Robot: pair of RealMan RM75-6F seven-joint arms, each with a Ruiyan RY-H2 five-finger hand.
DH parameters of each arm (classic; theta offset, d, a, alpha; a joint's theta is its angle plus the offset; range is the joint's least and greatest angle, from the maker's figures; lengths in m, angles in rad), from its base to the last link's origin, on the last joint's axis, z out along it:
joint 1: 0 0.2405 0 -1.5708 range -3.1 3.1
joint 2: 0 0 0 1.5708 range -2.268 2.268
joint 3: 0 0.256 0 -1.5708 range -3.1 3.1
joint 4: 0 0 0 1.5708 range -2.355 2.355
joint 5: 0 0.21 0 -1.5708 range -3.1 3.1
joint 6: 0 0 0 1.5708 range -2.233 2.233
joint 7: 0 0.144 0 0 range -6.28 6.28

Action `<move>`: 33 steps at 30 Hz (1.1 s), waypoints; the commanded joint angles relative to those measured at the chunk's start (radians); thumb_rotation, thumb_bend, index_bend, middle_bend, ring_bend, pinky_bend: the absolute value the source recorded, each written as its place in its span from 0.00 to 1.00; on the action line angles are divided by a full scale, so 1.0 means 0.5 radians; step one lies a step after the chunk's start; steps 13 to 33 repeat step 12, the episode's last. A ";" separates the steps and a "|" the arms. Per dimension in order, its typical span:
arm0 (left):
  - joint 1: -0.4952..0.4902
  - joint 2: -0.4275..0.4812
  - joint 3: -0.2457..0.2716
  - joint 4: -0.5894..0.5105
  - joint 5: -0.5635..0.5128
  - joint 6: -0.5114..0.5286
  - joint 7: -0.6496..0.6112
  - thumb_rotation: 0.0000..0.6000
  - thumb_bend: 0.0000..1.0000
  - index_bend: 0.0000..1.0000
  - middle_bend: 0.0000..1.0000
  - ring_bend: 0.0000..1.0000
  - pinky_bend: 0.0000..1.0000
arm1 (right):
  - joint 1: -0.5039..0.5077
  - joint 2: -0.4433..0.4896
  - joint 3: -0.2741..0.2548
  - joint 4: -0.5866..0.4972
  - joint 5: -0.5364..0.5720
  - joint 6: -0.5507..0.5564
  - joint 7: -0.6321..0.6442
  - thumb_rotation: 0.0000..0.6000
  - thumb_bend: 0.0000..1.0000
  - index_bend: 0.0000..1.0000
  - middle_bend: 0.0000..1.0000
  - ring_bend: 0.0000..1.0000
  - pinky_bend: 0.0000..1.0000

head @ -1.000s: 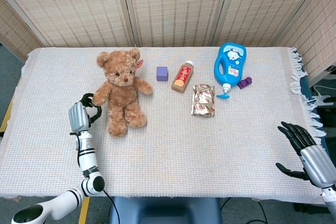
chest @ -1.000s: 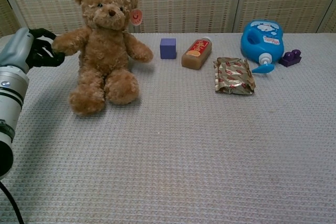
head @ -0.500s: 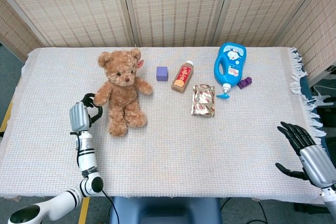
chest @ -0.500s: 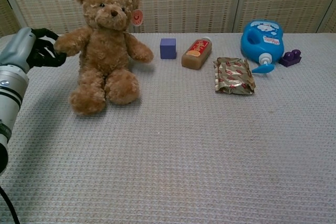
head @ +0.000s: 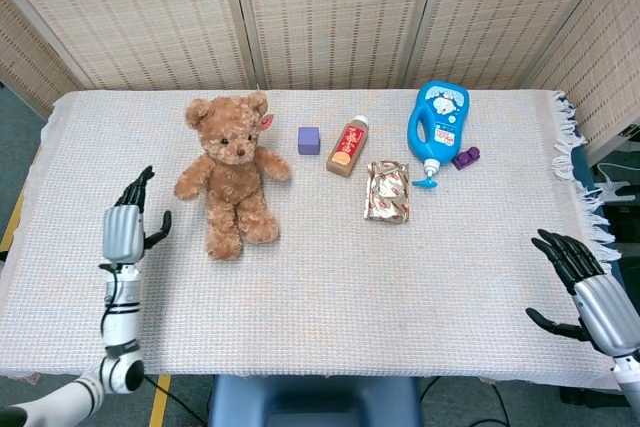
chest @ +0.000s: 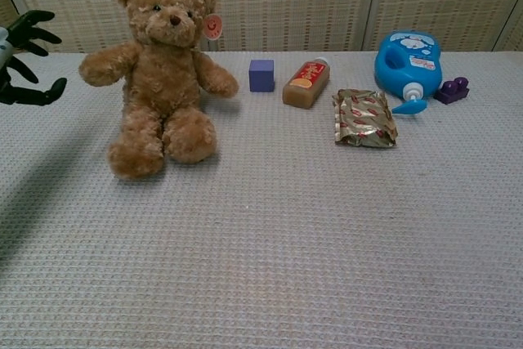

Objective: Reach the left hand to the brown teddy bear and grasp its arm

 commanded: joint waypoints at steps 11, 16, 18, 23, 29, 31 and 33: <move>0.506 0.691 0.511 -0.645 0.171 0.105 0.613 1.00 0.40 0.01 0.01 0.04 0.34 | 0.027 -0.028 -0.025 -0.056 0.034 -0.148 -0.175 1.00 0.09 0.00 0.00 0.00 0.05; 0.511 0.701 0.515 -0.666 0.179 0.104 0.614 1.00 0.40 0.01 0.01 0.04 0.34 | 0.028 -0.029 -0.025 -0.058 0.038 -0.156 -0.186 1.00 0.09 0.00 0.00 0.00 0.05; 0.511 0.701 0.515 -0.666 0.179 0.104 0.614 1.00 0.40 0.01 0.01 0.04 0.34 | 0.028 -0.029 -0.025 -0.058 0.038 -0.156 -0.186 1.00 0.09 0.00 0.00 0.00 0.05; 0.511 0.701 0.515 -0.666 0.179 0.104 0.614 1.00 0.40 0.01 0.01 0.04 0.34 | 0.028 -0.029 -0.025 -0.058 0.038 -0.156 -0.186 1.00 0.09 0.00 0.00 0.00 0.05; 0.511 0.701 0.515 -0.666 0.179 0.104 0.614 1.00 0.40 0.01 0.01 0.04 0.34 | 0.028 -0.029 -0.025 -0.058 0.038 -0.156 -0.186 1.00 0.09 0.00 0.00 0.00 0.05; 0.511 0.701 0.515 -0.666 0.179 0.104 0.614 1.00 0.40 0.01 0.01 0.04 0.34 | 0.028 -0.029 -0.025 -0.058 0.038 -0.156 -0.186 1.00 0.09 0.00 0.00 0.00 0.05; 0.511 0.701 0.515 -0.666 0.179 0.104 0.614 1.00 0.40 0.01 0.01 0.04 0.34 | 0.028 -0.029 -0.025 -0.058 0.038 -0.156 -0.186 1.00 0.09 0.00 0.00 0.00 0.05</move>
